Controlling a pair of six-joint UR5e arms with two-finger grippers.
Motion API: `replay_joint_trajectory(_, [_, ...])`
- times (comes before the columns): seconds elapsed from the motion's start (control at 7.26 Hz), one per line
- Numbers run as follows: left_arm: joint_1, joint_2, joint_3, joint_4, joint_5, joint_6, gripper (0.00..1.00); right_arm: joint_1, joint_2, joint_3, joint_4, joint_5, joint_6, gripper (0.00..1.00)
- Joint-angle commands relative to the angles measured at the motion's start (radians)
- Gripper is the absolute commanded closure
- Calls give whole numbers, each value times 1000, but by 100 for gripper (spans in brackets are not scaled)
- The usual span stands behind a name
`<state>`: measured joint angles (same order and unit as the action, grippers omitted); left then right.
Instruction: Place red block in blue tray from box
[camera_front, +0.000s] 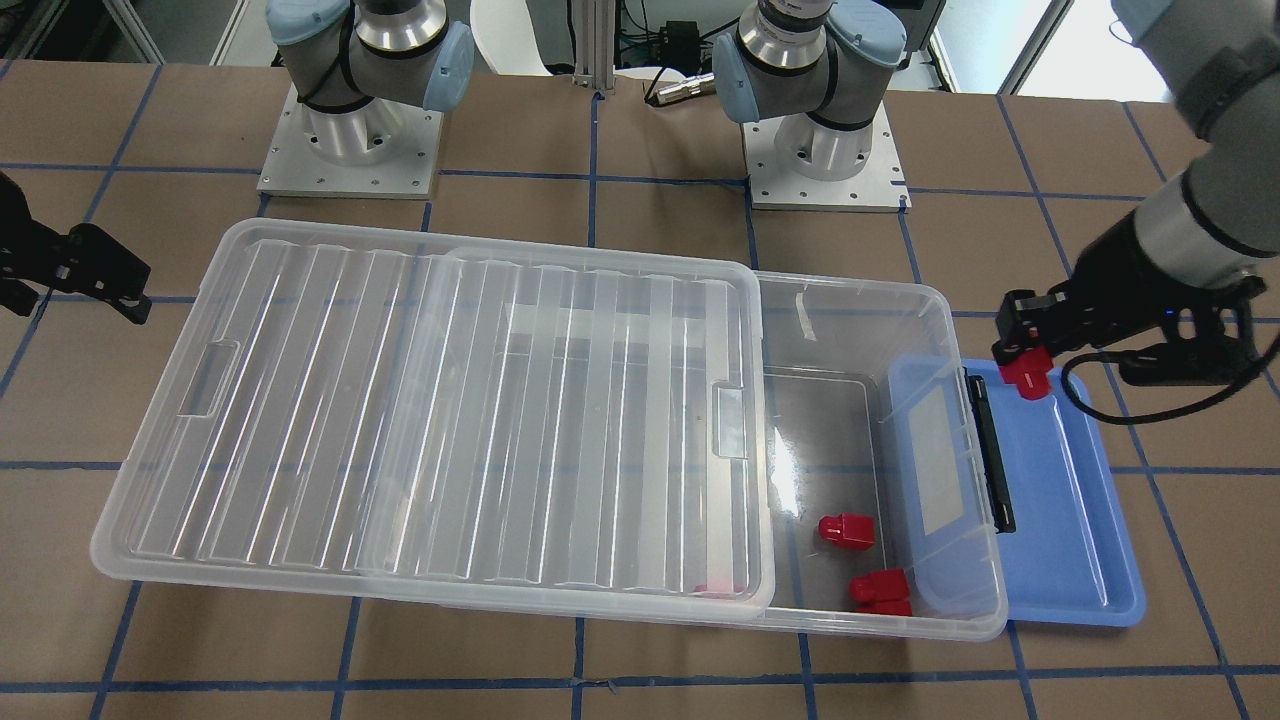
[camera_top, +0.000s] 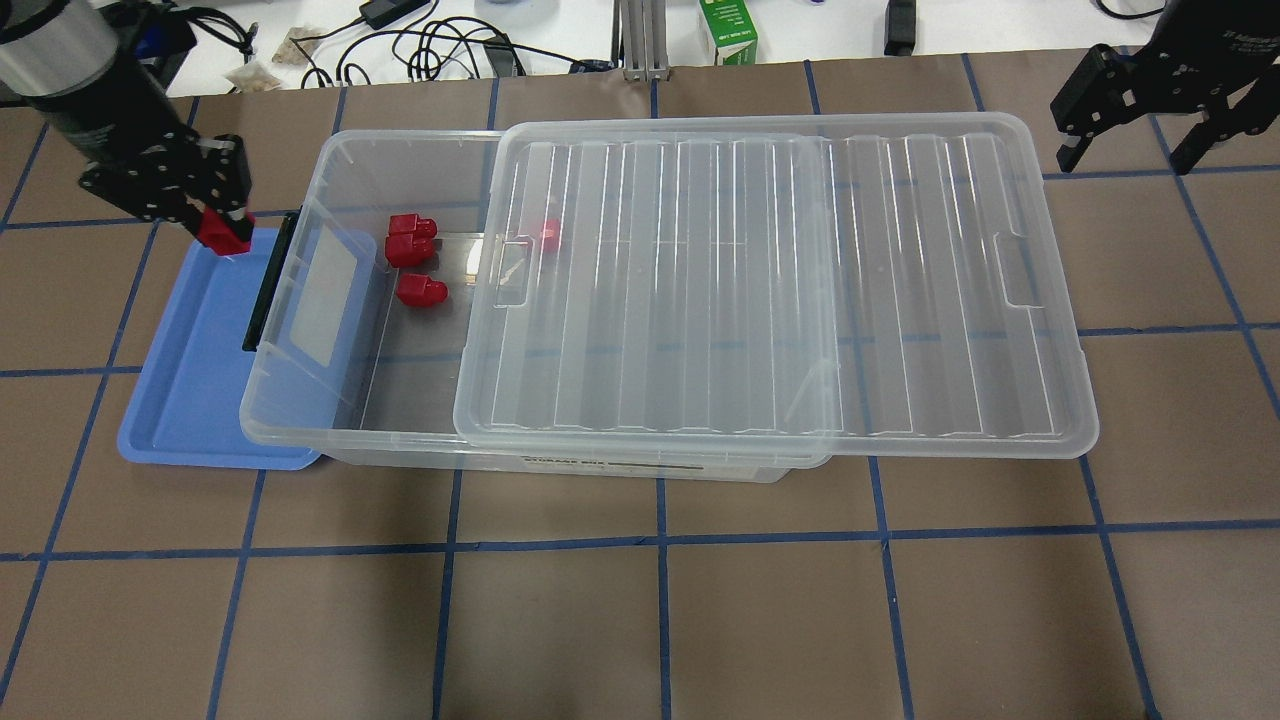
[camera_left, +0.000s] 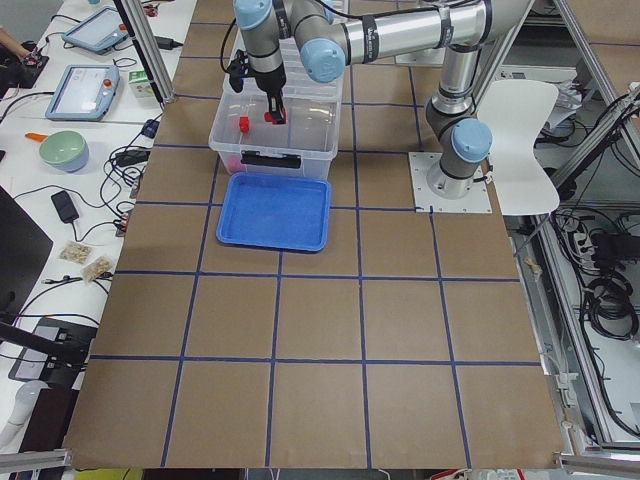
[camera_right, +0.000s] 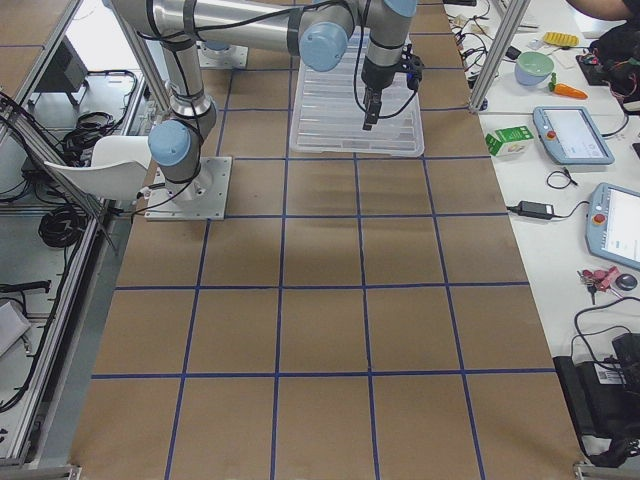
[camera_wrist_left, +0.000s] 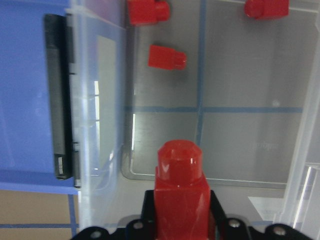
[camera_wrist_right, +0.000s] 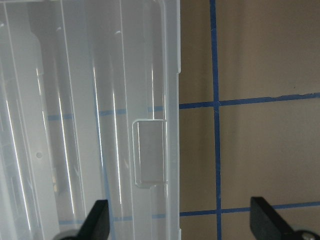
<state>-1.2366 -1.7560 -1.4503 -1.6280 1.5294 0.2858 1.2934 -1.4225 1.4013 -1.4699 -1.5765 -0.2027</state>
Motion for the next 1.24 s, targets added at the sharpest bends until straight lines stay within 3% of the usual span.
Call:
replay_joint_trajectory(0.0, [107, -63, -34, 104, 9, 206, 100, -14, 19, 5, -10, -3, -13, 0])
replay_joint_trajectory(0.28, [156, -164, -128, 348, 12, 295, 100, -75, 72, 27, -42, -20, -20, 0])
replay_joint_trajectory(0.41, [176, -198, -172, 420, 5, 338, 100, -91, 74, 66, -99, -80, -91, 0])
replay_joint_trajectory(0.55, [187, -236, -203, 448, 0, 331, 100, -104, 74, 109, -163, -85, -139, 0])
replay_joint_trajectory(0.83, [187, -273, -213, 485, 0, 337, 100, -137, 62, 166, -182, -77, -197, 0])
replay_joint_trajectory(0.96, [196, -290, -216, 485, -2, 337, 88, -135, 60, 175, -173, -73, -207, 0])
replay_joint_trajectory(1.1, [210, -305, -214, 487, -2, 335, 52, -135, 59, 200, -178, -68, -211, 0])
